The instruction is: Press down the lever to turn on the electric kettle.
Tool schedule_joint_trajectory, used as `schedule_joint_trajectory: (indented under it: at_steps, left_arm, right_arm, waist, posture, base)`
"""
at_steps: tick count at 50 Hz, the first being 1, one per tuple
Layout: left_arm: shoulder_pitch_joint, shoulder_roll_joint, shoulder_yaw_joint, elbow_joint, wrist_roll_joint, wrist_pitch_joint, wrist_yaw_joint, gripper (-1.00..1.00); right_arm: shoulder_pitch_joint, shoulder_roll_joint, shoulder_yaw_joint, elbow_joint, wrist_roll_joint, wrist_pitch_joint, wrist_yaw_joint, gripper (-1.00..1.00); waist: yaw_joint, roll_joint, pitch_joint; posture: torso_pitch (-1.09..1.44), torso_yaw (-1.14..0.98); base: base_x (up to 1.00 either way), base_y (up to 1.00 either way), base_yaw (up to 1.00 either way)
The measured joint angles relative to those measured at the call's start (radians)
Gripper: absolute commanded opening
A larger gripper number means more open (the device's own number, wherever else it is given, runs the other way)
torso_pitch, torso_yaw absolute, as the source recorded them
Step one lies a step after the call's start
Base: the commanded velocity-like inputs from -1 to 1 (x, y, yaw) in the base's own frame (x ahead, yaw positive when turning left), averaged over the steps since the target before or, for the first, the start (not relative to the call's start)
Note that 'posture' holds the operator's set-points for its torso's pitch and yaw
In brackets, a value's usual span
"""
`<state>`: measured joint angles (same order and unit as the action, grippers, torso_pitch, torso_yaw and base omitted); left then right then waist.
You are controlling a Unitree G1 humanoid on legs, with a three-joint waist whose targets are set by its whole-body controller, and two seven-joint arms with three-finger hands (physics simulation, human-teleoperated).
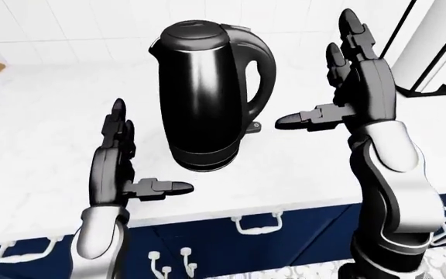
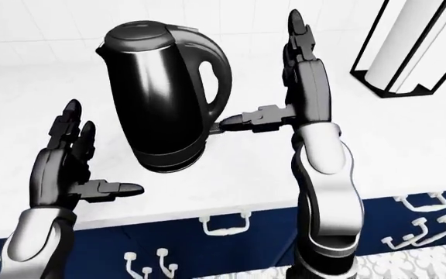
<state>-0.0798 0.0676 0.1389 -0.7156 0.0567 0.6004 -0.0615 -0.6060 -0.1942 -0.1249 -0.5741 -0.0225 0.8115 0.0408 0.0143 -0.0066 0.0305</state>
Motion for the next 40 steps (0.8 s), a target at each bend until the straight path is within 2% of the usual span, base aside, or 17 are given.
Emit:
schedule_joint_trajectory:
  at_steps: [16, 26, 40]
  left_arm:
    - [-0.012, 0.002, 0.003, 0.0, -0.005, 0.011, 0.003, 1.0]
    - [-0.011, 0.006, 0.012, -0.003, -0.014, 0.01, 0.002, 1.0]
    - [-0.011, 0.009, 0.019, -0.007, -0.018, 0.013, 0.005, 1.0]
  right_arm:
    - [-0.108, -0.033, 0.01, 0.171, -0.029, -0.011, 0.005, 1.0]
    - [-0.175, -0.024, 0.031, 0.287, -0.063, -0.039, 0.026, 1.0]
    - [-0.209, -0.004, 0.051, 0.376, -0.109, -0.071, 0.055, 1.0]
  waist:
    - [-0.003, 0.006, 0.001]
    - [-0.005, 0.01, -0.001]
    - [-0.005, 0.01, -0.003]
  posture:
    - [0.0, 0.0]
    - [0.0, 0.0]
    - [0.0, 0.0]
  base:
    - [0.0, 0.0, 0.0]
    - [0.0, 0.0, 0.0]
    - [0.0, 0.0, 0.0]
